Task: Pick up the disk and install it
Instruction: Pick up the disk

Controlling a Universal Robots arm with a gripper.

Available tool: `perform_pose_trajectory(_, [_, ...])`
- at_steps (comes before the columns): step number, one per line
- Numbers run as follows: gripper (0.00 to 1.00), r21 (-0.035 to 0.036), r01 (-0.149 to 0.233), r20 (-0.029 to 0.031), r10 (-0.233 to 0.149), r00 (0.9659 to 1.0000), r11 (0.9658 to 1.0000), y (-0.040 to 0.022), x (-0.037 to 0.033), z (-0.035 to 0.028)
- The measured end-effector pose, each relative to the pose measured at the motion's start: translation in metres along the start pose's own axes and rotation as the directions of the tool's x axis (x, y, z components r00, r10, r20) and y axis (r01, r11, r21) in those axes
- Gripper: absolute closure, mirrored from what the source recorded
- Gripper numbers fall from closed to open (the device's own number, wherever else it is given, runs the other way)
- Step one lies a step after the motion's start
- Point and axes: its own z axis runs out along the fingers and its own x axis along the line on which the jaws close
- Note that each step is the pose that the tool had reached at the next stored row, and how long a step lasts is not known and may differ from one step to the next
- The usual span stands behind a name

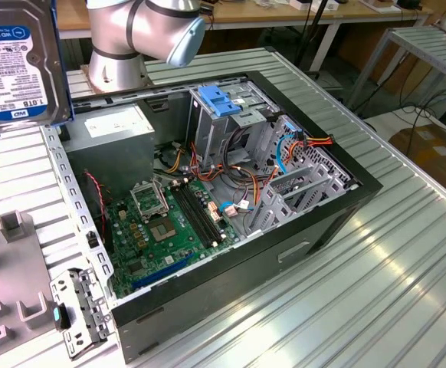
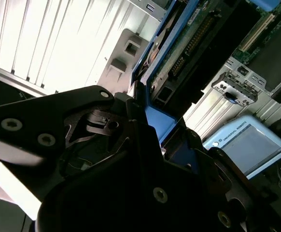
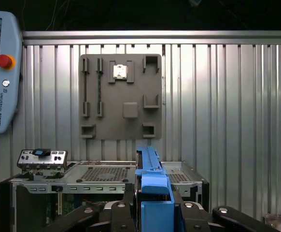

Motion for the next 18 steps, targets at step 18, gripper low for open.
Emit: perform_pose_trajectory(18, [0.63,-0.0002,0.0,-0.0001,0.0,1.0,1.0,-0.0689,0.0013,0.0013])
